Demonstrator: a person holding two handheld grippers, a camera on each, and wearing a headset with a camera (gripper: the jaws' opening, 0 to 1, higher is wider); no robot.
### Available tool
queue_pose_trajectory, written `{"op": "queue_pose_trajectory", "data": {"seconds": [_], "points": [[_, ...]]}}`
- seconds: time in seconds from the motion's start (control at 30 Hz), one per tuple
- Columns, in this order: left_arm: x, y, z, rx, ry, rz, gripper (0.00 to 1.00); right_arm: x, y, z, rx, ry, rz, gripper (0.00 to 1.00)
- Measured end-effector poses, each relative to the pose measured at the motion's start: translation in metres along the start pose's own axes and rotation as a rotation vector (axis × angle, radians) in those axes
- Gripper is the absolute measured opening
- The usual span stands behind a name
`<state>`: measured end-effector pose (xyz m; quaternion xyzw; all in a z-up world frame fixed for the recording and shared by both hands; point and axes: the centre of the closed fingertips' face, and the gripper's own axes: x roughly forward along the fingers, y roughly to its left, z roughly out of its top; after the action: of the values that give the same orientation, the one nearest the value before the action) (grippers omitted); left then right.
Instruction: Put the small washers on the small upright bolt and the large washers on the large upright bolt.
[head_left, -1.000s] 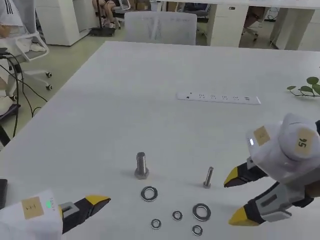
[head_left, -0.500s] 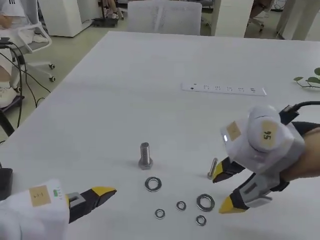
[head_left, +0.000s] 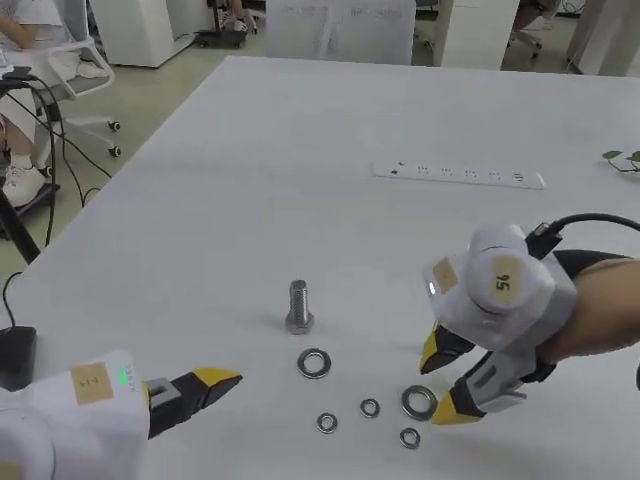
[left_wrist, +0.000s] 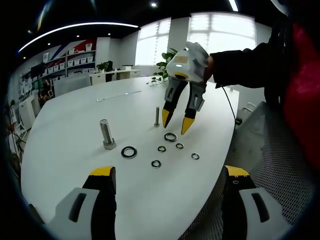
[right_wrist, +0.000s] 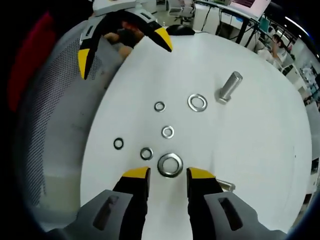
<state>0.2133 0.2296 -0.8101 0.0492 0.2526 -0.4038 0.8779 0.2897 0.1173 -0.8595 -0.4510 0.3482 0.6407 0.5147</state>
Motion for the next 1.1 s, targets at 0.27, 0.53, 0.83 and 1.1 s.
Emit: {"op": "queue_pose_trajectory", "data": {"seconds": [0.27, 0.53, 0.83, 1.1], "points": [[0.0, 0.001, 0.001, 0.0, -0.004, 0.002, 0.87, 0.006, 0.0, 0.001, -0.01, 0.01, 0.012, 0.3], [-0.001, 0.002, 0.002, 0.0, -0.009, 0.005, 0.87, 0.008, -0.003, -0.001, -0.033, 0.035, 0.0, 0.28], [-0.002, 0.004, 0.001, -0.005, -0.016, 0.009, 0.86, 0.014, -0.003, 0.0, -0.055, 0.054, -0.003, 0.27], [-0.001, 0.003, 0.002, -0.004, -0.017, 0.009, 0.86, 0.017, -0.004, -0.005, -0.075, 0.083, -0.01, 0.26]]}}
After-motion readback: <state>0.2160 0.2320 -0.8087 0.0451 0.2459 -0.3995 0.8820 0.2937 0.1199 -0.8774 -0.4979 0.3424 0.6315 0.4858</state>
